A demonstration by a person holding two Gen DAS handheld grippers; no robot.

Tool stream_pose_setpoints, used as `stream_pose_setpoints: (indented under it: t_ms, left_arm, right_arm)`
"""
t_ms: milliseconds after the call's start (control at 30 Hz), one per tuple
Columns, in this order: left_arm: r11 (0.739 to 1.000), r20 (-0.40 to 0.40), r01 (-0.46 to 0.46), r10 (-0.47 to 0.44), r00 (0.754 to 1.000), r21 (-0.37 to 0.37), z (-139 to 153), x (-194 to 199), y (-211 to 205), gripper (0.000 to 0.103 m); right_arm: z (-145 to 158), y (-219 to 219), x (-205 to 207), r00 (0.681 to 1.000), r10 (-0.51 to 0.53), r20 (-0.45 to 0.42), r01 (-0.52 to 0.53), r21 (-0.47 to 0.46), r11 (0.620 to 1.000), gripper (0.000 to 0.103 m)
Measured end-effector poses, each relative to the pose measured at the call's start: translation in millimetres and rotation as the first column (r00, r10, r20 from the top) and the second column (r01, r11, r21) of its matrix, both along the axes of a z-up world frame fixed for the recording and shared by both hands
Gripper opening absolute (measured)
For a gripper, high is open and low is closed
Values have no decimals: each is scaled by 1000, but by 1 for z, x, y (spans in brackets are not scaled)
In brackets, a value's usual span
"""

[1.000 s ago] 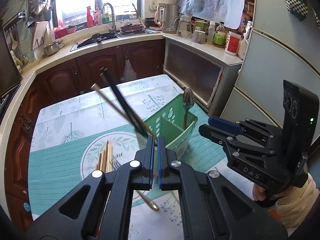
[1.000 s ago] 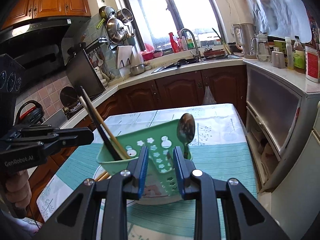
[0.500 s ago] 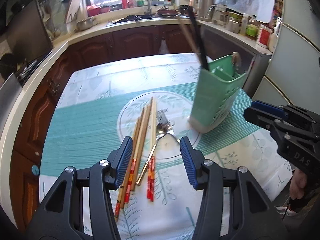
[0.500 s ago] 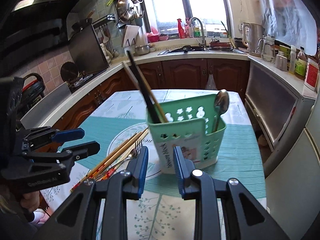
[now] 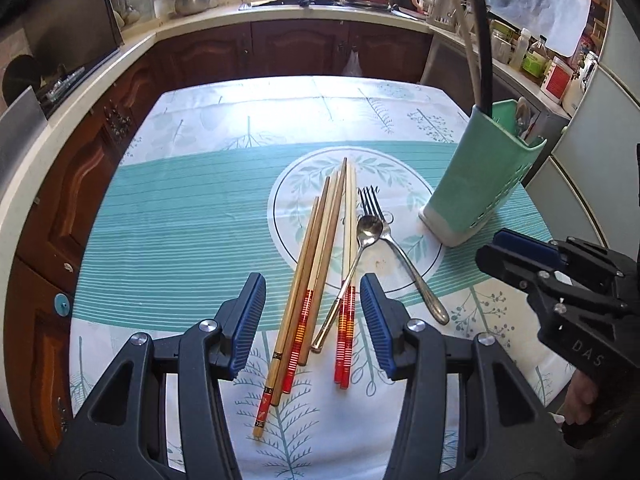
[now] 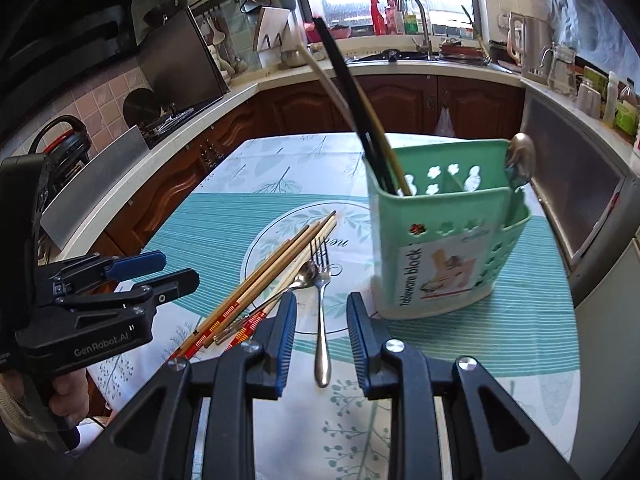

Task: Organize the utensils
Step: 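Move both tools back over the plate of utensils, then grasp a steel fork with the right tool while the left tool reaches a spoon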

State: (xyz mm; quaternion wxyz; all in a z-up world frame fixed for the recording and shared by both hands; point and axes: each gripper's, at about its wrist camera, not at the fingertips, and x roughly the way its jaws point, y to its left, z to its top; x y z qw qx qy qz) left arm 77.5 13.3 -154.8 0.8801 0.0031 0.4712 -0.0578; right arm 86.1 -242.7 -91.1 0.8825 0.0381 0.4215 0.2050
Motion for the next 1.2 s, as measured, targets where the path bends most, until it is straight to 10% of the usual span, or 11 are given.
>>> stream_pose_setpoints:
  t_ms: [367,600,1200]
  left_arm:
    - [997,-124,5,-14,992,-73,-34,29,19,46]
    - [992,-206,-12,-14,978,-125,-49,54,31,27]
    - [951,-261,310,-301,917,-6,-43,68,-19,26]
  right_arm:
    - [-30,32,12,994,28,-101,-34,-64,997,26]
    - [-40,39,19,988,28,-151,-38,-65,997,26]
    - [-87,79,82,947,27,-322,-104,-225,969,18]
